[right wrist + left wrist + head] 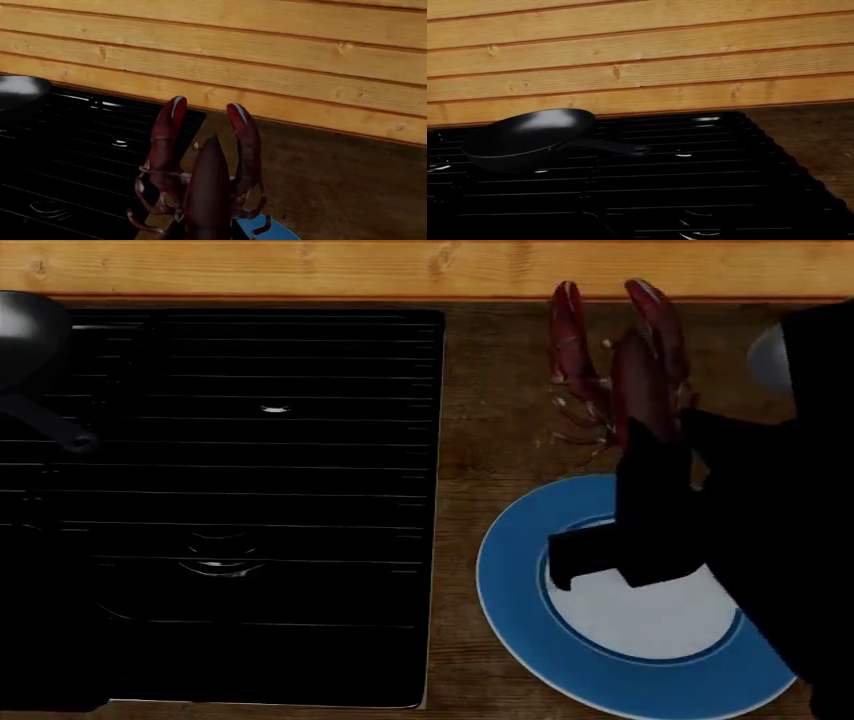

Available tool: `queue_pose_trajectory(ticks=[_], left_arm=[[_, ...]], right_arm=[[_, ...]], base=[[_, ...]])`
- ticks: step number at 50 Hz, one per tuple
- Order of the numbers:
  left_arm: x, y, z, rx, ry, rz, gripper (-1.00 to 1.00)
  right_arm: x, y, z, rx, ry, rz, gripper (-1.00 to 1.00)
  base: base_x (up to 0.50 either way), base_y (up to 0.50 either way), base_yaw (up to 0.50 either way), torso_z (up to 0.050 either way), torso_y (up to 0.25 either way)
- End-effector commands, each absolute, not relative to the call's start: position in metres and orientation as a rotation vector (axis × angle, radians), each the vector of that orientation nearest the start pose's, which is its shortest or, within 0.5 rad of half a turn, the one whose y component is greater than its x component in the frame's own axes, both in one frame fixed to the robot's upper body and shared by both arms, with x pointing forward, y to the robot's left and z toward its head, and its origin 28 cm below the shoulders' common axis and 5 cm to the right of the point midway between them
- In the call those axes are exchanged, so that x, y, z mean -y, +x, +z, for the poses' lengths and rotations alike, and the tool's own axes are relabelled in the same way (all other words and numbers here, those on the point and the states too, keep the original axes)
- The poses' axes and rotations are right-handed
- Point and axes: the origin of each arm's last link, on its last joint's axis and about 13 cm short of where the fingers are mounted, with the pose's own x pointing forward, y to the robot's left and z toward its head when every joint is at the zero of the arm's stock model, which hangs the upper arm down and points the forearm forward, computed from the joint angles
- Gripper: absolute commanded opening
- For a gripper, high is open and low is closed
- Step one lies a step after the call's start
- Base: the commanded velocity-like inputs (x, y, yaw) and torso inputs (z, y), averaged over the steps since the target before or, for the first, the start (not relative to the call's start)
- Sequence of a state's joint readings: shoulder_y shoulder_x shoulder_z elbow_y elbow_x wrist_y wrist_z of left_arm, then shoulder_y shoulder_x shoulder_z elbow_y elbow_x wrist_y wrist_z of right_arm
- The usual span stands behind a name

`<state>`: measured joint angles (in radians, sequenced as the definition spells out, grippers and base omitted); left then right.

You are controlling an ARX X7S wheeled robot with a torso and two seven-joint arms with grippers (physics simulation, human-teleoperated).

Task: Pick the lobster from the plate and place it in the pan.

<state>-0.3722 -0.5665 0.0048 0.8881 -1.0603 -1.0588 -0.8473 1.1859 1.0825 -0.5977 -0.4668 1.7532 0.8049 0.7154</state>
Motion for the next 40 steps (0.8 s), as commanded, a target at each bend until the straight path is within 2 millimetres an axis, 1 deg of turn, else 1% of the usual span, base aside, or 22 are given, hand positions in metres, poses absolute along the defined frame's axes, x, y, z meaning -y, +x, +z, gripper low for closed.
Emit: queue_pose_trajectory(ticks=[1,2,8,17,27,40], left_arm=[[-0.231,0.184,0.194,0.031,0.028,0.067,1.0],[-0.231,0.184,0.194,0.03,0.027,0.066,1.0],[-0.231,0.184,0.194,0.032,0.025,0.066,1.0],[-0.232,0.184,0.197,0.038,0.028,0.074,1.0],[-0.233,0.184,0.197,0.037,0.026,0.077,1.0],[-0.233,0.184,0.197,0.039,0.027,0.079,1.0]], right_arm=[[0.164,0.202,0.288,-0.017,-0.093,0.142,-1.0],[0.164,0.201,0.288,-0.013,-0.071,0.149,-1.0],[0.163,0.198,0.283,0.016,-0.098,0.102,-1.0],[0.161,0.193,0.282,0.049,-0.111,0.069,-1.0],[0.16,0.195,0.277,0.039,-0.104,0.068,-1.0],[0.157,0.194,0.276,0.041,-0.107,0.113,-1.0]], base=[[0.0,0.0,0.0,0.0,0.0],[0.0,0.0,0.0,0.0,0.0],[0.0,0.0,0.0,0.0,0.0],[0.0,0.0,0.0,0.0,0.0],[0.0,0.0,0.0,0.0,0.0],[0.0,0.32,0.0,0.0,0.0]])
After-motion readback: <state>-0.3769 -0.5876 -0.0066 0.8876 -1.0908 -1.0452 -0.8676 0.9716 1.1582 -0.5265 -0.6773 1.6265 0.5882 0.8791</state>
